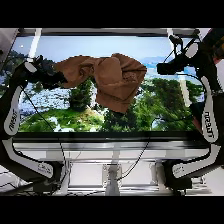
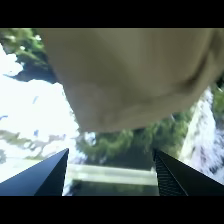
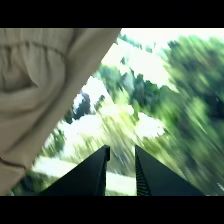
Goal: Fold the clothes and pants, and hang the long-sleeved shirts on hangers.
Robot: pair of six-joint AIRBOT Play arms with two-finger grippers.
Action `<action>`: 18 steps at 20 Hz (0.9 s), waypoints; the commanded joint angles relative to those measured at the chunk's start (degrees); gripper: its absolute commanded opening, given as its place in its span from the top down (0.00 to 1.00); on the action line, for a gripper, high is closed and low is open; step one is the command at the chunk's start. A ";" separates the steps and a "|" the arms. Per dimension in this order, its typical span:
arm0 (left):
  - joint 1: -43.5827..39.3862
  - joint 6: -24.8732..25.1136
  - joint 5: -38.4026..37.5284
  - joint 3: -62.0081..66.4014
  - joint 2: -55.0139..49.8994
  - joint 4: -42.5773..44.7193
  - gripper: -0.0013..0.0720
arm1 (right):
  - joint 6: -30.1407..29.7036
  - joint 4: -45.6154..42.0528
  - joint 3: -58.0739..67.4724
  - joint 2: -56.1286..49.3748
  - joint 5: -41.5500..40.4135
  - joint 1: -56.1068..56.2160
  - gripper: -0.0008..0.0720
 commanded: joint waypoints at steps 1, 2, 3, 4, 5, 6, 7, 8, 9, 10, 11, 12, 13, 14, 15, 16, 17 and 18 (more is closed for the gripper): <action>0.59 -1.31 1.62 -0.02 -2.14 -0.48 0.16 | 1.53 4.68 -0.17 -0.81 -5.20 0.04 0.69; 0.37 -1.33 2.51 0.00 -2.91 -1.20 0.12 | 2.69 5.70 -0.15 -1.40 -5.90 0.04 0.65; 0.11 -1.33 3.78 0.00 -3.61 -2.27 0.02 | 3.54 6.75 -0.17 -1.99 -6.29 0.04 0.50; -0.13 -1.31 4.94 0.00 -4.44 -3.74 0.02 | 3.93 8.15 -0.15 -2.73 -6.43 0.04 0.47; -0.28 -1.31 5.77 0.00 -5.27 -5.09 0.02 | 3.98 9.44 -0.17 -3.28 -6.47 0.04 0.47; -0.42 -1.29 6.45 0.00 -6.12 -6.75 0.02 | 4.59 10.14 -0.17 -3.87 -6.69 0.04 0.47; -0.50 -1.27 7.32 0.00 -6.80 -8.50 0.02 | 5.03 10.51 -0.17 -4.35 -7.21 0.04 0.47; -0.61 -1.27 8.50 0.00 -7.32 -9.44 0.02 | 5.60 10.75 -0.17 -4.74 -7.87 0.04 0.47; -0.81 -1.25 10.05 0.00 -7.67 -9.81 0.02 | 6.78 10.71 -0.17 -5.09 -8.79 0.04 0.47; -0.94 -1.27 11.80 0.00 -7.89 -9.94 0.03 | 8.26 10.73 -0.17 -5.51 -9.73 0.04 0.47; -1.09 -1.22 13.31 0.00 -8.02 -9.92 0.04 | 9.66 10.75 -0.17 -6.10 -10.69 0.04 0.47; -1.31 -1.25 14.69 0.00 -8.09 -10.36 0.04 | 10.82 10.75 -0.17 -6.84 -11.72 0.04 0.47; -1.42 -1.25 15.91 0.00 -8.13 -10.58 0.08 | 12.28 10.73 -0.17 -7.87 -12.90 0.04 0.46; -1.68 -0.98 16.87 0.00 -8.13 -10.78 0.27 | 14.05 10.71 -0.17 -9.03 -13.79 0.04 0.44; -1.99 -0.76 17.62 0.00 -8.13 -10.97 0.55 | 15.69 10.78 -0.17 -10.49 -14.27 0.04 0.44; -2.14 -0.61 18.12 0.02 -8.13 -11.04 0.83 | 16.76 11.26 -0.15 -12.00 -14.38 0.04 0.44; -2.32 -0.37 18.36 0.07 -8.04 -11.08 0.94 | 16.94 13.49 -0.15 -13.51 -14.45 0.04 0.44; -2.45 0.74 18.29 0.20 -7.91 -11.19 0.94 | 16.46 16.26 -0.13 -14.60 -14.73 0.07 0.44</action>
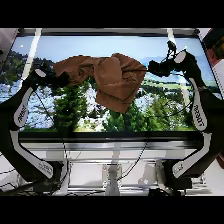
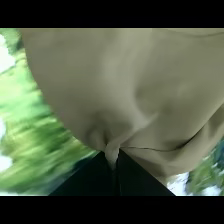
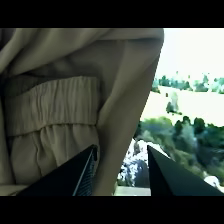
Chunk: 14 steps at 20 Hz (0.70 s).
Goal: Fold the clothes and pants, and hang the long-sleeved shirts on hangers.
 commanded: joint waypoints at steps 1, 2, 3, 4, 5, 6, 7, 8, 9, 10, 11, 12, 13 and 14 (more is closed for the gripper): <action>-0.42 3.76 2.29 0.17 0.50 -0.87 0.94 | 0.50 7.34 0.02 -3.91 -2.25 0.20 0.44; -0.42 6.43 2.29 0.17 1.22 -0.85 0.94 | -1.75 9.55 0.04 -4.33 -3.13 0.39 0.44; -0.39 9.03 2.29 0.17 2.34 -0.83 0.94 | -2.64 9.86 0.04 -4.46 -4.02 0.70 0.42; -0.26 12.15 2.34 0.17 3.80 -0.81 0.94 | -3.30 9.49 0.04 -4.46 -4.79 0.76 0.37; -0.11 15.32 2.29 0.17 5.55 -0.76 0.94 | -4.00 9.70 0.09 -4.50 -5.07 0.76 0.36; 0.00 17.27 2.29 0.17 7.32 -0.61 0.94 | -5.14 9.92 0.09 -4.57 -5.11 0.76 0.36; 0.11 18.45 2.27 0.17 9.07 -0.61 0.94 | -7.54 10.56 0.09 -4.57 -5.16 0.79 0.36; 0.13 18.67 2.23 0.17 10.64 -0.59 0.94 | -9.35 11.39 0.17 -4.57 -5.33 0.90 0.36; 0.13 18.67 2.23 0.17 12.13 -0.24 0.94 | -10.14 11.21 0.76 -4.81 -5.35 1.11 0.36; 0.13 18.67 2.21 0.15 13.31 0.85 0.94 | -10.58 11.04 1.88 -5.38 -5.20 1.46 0.36; 0.13 18.67 2.05 0.15 14.14 2.03 0.94 | -10.93 11.04 3.04 -6.03 -4.96 1.68 0.36; 0.13 18.67 1.53 0.15 14.75 2.62 0.94 | -10.93 10.64 4.63 -7.08 -4.17 2.08 0.36; 0.13 18.67 0.87 0.15 14.95 2.60 0.94 | -10.88 9.86 6.29 -8.35 -3.15 2.51 0.36; 0.13 18.67 0.13 0.15 14.97 2.60 0.94 | -10.84 8.35 8.02 -9.84 -2.25 2.99 0.36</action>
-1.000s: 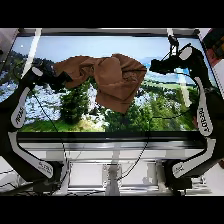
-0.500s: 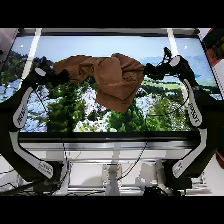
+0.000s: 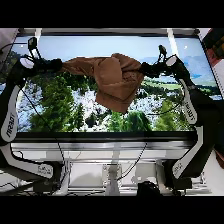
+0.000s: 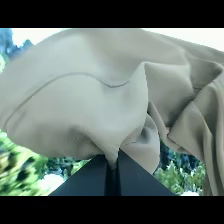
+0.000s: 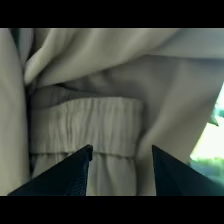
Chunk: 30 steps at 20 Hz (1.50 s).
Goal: Fold the clothes and pants, and hang the long-sleeved shirts on hangers.
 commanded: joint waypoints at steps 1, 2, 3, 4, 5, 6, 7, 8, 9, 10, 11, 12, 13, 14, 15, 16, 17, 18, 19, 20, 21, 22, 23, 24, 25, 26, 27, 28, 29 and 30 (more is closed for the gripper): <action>0.07 1.07 -1.99 0.02 1.57 1.20 0.94 | -1.16 -2.58 4.83 -3.93 2.34 1.27 0.36; 0.07 1.09 -2.54 0.02 1.55 1.20 0.94 | -1.14 -2.60 6.34 -5.49 3.19 1.66 0.36; 0.07 1.07 -2.69 0.02 1.55 1.20 0.94 | -0.92 -2.62 7.56 -6.91 4.15 2.01 0.36; 0.07 1.09 -2.69 0.02 1.55 1.20 0.94 | -0.74 -2.75 8.52 -8.28 5.11 2.27 0.36; 0.07 1.07 -2.69 0.02 1.55 1.20 0.94 | -0.74 -2.67 9.05 -9.35 5.84 2.38 0.30; 0.07 1.07 -2.69 0.02 1.55 1.18 0.94 | -0.79 -1.77 9.55 -10.32 6.60 2.60 0.27; 0.07 1.07 -2.69 0.02 1.55 1.18 0.94 | -0.92 -0.17 9.81 -10.99 6.78 2.95 0.20; 0.07 1.07 -2.69 0.02 1.55 1.18 0.94 | -1.84 1.55 9.79 -11.23 6.69 3.30 0.20; 0.07 1.07 -2.69 0.02 1.55 1.18 0.94 | -3.19 2.78 9.81 -11.34 6.54 3.74 0.20; 0.07 1.07 -2.69 0.02 1.55 1.18 0.94 | -4.44 3.56 9.81 -11.34 6.19 4.15 0.20; 0.07 1.07 -2.69 0.02 1.55 1.18 0.94 | -5.73 4.09 9.81 -11.32 5.92 4.66 0.20; 0.07 1.07 -2.69 0.02 1.55 1.18 0.94 | -6.43 4.13 9.81 -11.32 5.70 5.29 0.20; 0.07 1.07 -2.69 0.02 1.55 1.18 0.94 | -7.10 4.11 9.81 -11.32 5.27 5.88 0.20; 0.07 1.07 -2.69 0.02 1.55 1.18 0.94 | -8.02 4.26 9.88 -11.32 5.11 6.34 0.20; 0.07 1.07 -2.69 0.02 1.55 1.18 0.94 | -8.31 4.28 10.21 -11.32 5.20 6.93 0.20; 0.07 1.07 -2.69 0.02 1.55 1.18 0.94 | -9.18 4.33 10.91 -11.32 5.60 7.52 0.21; 0.07 1.07 -2.69 0.02 1.55 1.18 0.94 | -10.62 4.04 11.82 -11.32 5.84 8.17 0.23; 0.07 1.07 -2.69 0.02 1.55 1.18 0.94 | -11.58 3.67 12.90 -11.32 5.88 8.74 0.24; 0.07 1.07 -2.69 0.02 1.55 1.18 0.94 | -12.61 3.43 14.14 -11.28 5.86 9.09 0.38; 0.07 1.07 -2.69 0.02 1.55 1.18 0.94 | -12.76 3.34 15.04 -10.82 5.16 9.18 0.61; 0.07 1.07 -2.69 0.02 1.57 1.18 0.94 | -12.76 3.30 15.21 -9.79 3.78 9.16 0.95; 0.07 1.07 -2.69 0.02 1.60 1.18 0.94 | -12.74 3.06 15.21 -8.50 2.64 8.85 0.95; 0.17 1.07 -2.69 0.04 1.64 1.18 0.94 | -12.74 2.19 15.21 -7.06 2.01 8.39 0.95; 0.42 1.07 -2.69 0.04 1.88 1.18 0.94 | -12.72 0.90 15.19 -5.35 1.70 7.80 0.95; 0.83 1.07 -2.67 0.04 2.32 1.18 0.94 | -12.72 -0.72 15.21 -3.28 1.51 7.08 0.95; 1.46 1.09 -2.62 0.04 3.06 1.20 0.94 | -12.70 -2.32 15.21 -1.14 1.31 6.29 0.95; 2.45 1.09 -2.43 0.04 4.28 1.18 0.94 | -12.70 -4.04 15.21 1.42 1.03 5.27 0.95; 3.69 1.09 -2.01 0.04 5.88 1.20 0.94 | -12.68 -5.66 15.21 4.09 0.57 4.04 0.95; 5.03 1.09 -1.38 0.04 7.63 1.20 0.94 | -12.31 -6.84 15.19 6.67 -0.15 2.71 0.95; 6.51 1.09 -0.52 0.04 9.64 1.20 0.94 | -11.58 -7.74 15.19 9.25 -0.94 1.20 0.95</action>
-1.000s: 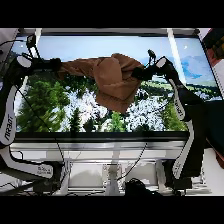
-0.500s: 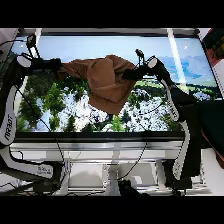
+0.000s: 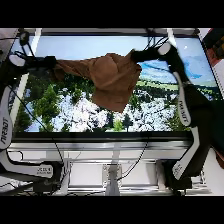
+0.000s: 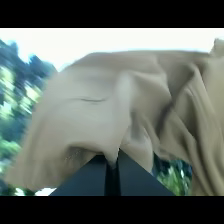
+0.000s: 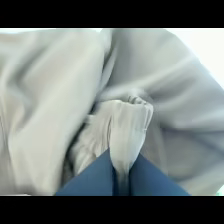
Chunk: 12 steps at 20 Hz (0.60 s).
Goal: Fold the clothes and pants, and hang the long-sleeved shirts on hangers.
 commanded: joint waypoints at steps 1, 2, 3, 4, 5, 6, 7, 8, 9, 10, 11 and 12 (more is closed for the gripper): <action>4.63 0.02 2.62 0.04 6.01 0.02 0.94 | 1.11 -4.72 0.15 9.14 -3.06 -4.70 0.95; 6.23 0.02 4.04 0.04 8.17 0.02 0.94 | 1.92 -4.94 0.13 11.69 -3.76 -6.36 0.95; 7.98 0.02 6.03 0.04 10.43 0.00 0.94 | 2.29 -4.94 0.13 14.45 -4.50 -8.11 0.95; 9.60 0.02 8.15 0.04 12.59 0.00 0.94 | 2.32 -4.94 0.13 17.14 -5.22 -9.75 0.95; 10.95 0.00 10.40 0.04 14.53 0.00 0.94 | 2.32 -4.94 0.13 19.61 -6.03 -11.10 0.95; 12.20 0.02 12.83 0.04 16.46 0.00 0.94 | 2.32 -4.92 0.13 22.10 -6.93 -12.37 0.95; 13.20 0.02 14.97 0.04 18.08 0.00 0.94 | 2.32 -4.92 0.13 24.55 -7.56 -13.44 0.95; 14.08 0.00 17.00 0.04 19.61 0.00 0.94 | 2.29 -4.94 0.13 26.56 -7.72 -14.23 0.95; 14.73 0.00 18.71 0.04 20.79 0.00 0.94 | 2.29 -4.96 0.13 28.35 -7.63 -14.75 0.95; 15.15 0.00 19.96 0.04 21.79 0.00 0.94 | 2.29 -4.96 0.13 29.99 -7.26 -14.84 0.95; 15.39 0.02 20.57 0.04 22.49 0.02 0.94 | 2.29 -4.83 0.13 31.61 -6.56 -14.75 0.95; 15.50 0.00 20.79 0.04 22.91 0.02 0.94 | 2.27 -4.48 0.13 33.00 -5.05 -14.14 0.95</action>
